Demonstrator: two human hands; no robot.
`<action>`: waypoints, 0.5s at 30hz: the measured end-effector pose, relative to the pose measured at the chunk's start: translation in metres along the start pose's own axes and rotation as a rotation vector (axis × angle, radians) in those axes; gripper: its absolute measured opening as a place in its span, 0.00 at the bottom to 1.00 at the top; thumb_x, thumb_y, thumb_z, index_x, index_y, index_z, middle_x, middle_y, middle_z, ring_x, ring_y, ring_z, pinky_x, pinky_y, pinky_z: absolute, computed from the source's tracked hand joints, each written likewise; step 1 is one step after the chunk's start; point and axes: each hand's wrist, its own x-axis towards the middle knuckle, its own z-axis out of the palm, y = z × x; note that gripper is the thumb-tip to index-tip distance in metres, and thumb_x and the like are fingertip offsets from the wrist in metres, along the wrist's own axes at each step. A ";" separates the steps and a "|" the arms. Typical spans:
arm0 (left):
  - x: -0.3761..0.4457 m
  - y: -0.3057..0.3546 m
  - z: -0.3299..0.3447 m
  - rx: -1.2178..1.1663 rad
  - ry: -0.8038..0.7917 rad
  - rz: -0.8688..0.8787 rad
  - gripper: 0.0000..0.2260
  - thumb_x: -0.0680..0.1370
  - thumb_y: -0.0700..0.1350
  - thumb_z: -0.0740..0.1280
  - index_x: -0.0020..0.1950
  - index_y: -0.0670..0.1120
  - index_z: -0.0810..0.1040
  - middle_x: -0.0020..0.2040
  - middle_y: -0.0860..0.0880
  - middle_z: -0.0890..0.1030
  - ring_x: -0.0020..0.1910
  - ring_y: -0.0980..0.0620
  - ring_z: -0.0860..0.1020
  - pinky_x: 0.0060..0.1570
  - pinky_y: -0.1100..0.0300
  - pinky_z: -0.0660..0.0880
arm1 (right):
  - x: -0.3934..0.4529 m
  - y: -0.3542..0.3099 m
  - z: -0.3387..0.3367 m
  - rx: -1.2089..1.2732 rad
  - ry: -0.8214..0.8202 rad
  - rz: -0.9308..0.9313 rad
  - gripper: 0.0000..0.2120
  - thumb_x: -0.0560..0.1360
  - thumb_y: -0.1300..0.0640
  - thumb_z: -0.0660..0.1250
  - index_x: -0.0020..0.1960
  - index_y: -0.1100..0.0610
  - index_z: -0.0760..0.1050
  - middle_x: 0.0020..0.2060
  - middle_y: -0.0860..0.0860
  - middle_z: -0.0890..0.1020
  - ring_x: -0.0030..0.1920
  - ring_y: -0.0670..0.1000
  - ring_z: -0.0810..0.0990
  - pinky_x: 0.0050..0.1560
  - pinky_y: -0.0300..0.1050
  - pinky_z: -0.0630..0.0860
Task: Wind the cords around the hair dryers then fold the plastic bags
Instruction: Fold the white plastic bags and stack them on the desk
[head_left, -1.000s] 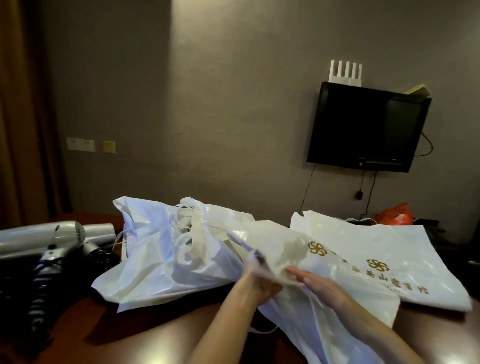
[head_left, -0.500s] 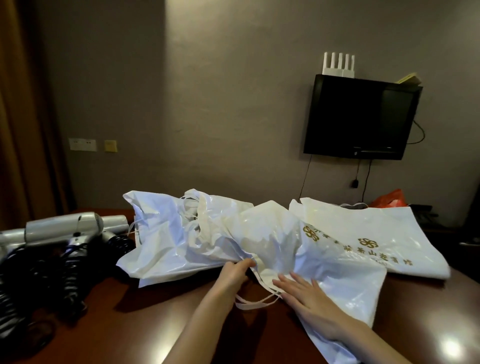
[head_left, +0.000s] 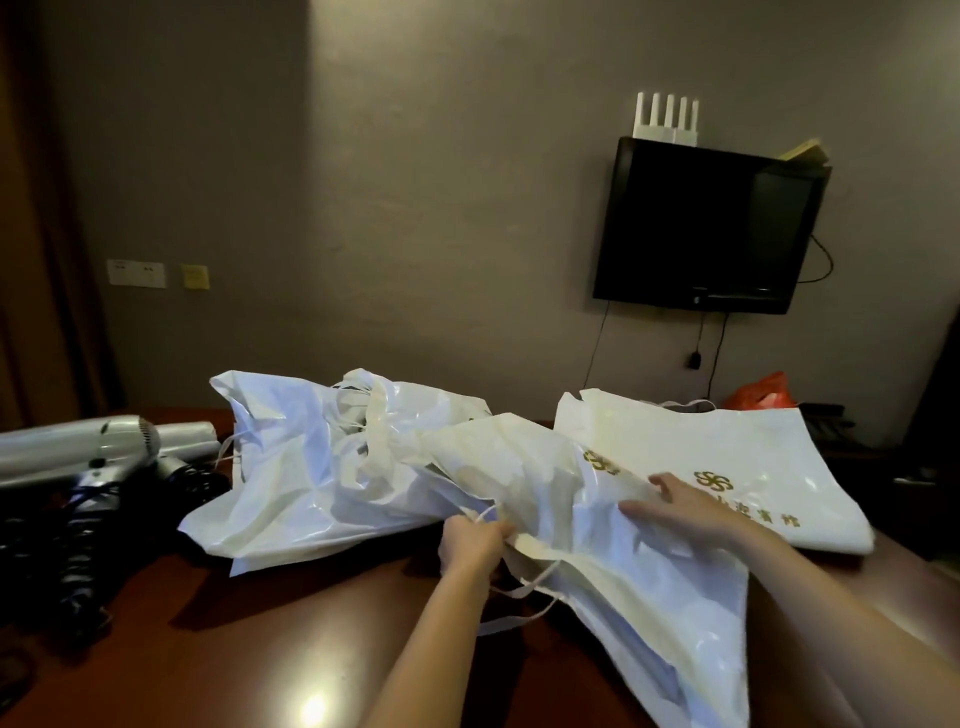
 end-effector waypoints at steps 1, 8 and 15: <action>0.002 0.001 0.002 -0.099 -0.044 -0.032 0.15 0.75 0.39 0.71 0.58 0.35 0.75 0.49 0.39 0.80 0.54 0.37 0.80 0.44 0.51 0.75 | 0.003 0.003 0.000 0.007 -0.063 0.040 0.45 0.67 0.27 0.64 0.73 0.55 0.63 0.70 0.53 0.69 0.66 0.55 0.70 0.62 0.49 0.67; -0.010 0.005 0.030 -0.562 -0.201 -0.120 0.07 0.80 0.36 0.63 0.56 0.35 0.76 0.43 0.40 0.79 0.40 0.43 0.78 0.42 0.52 0.75 | 0.011 0.000 -0.006 0.004 -0.087 0.005 0.47 0.49 0.14 0.58 0.53 0.48 0.76 0.51 0.47 0.79 0.50 0.48 0.77 0.52 0.46 0.74; -0.007 0.026 0.037 -0.734 -0.103 -0.105 0.07 0.79 0.34 0.61 0.45 0.35 0.77 0.38 0.39 0.78 0.36 0.43 0.76 0.36 0.54 0.72 | -0.006 -0.021 -0.012 0.328 -0.196 -0.060 0.25 0.68 0.34 0.69 0.59 0.45 0.70 0.54 0.40 0.76 0.49 0.40 0.75 0.49 0.30 0.66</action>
